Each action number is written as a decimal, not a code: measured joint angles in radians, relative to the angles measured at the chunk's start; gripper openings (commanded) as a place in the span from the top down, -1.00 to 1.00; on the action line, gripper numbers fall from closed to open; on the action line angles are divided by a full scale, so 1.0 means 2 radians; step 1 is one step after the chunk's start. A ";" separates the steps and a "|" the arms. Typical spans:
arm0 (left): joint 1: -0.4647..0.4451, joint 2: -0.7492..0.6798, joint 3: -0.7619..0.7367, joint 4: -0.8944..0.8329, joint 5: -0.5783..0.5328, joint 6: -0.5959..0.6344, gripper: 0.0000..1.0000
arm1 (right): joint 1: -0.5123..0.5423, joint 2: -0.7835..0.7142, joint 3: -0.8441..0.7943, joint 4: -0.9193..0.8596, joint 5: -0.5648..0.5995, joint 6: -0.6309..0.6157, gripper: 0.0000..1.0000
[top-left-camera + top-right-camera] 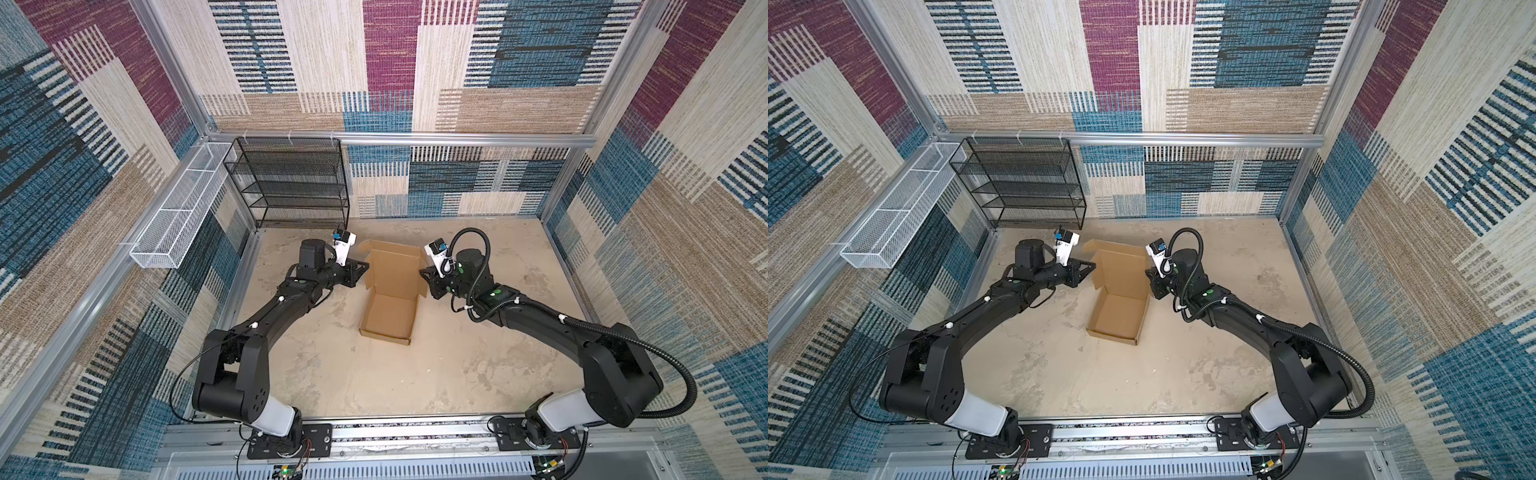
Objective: Fold the paper box
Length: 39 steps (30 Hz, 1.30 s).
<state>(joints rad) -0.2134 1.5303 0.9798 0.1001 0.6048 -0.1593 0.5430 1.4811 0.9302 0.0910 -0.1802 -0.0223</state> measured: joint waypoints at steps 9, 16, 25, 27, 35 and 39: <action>-0.004 -0.014 -0.007 0.003 -0.036 -0.016 1.00 | 0.006 0.003 0.010 -0.002 0.026 0.018 0.71; -0.016 -0.031 -0.038 0.023 -0.068 -0.037 1.00 | 0.016 0.009 0.027 -0.023 0.047 0.039 0.53; -0.035 -0.062 -0.073 0.049 -0.118 -0.065 1.00 | 0.031 0.017 0.046 -0.054 0.078 0.059 0.52; -0.038 -0.070 -0.078 0.049 -0.122 -0.068 1.00 | 0.034 0.017 0.047 -0.058 0.083 0.064 0.52; -0.048 -0.104 -0.094 0.048 -0.170 -0.073 1.00 | 0.040 0.013 0.048 -0.078 0.104 0.095 0.46; -0.055 -0.115 -0.099 0.048 -0.184 -0.075 1.00 | 0.047 0.013 0.049 -0.084 0.106 0.104 0.51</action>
<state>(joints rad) -0.3241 1.2999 0.7815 0.1959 0.2375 -0.3084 0.6361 1.5070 1.0275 -0.0769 0.0311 0.1860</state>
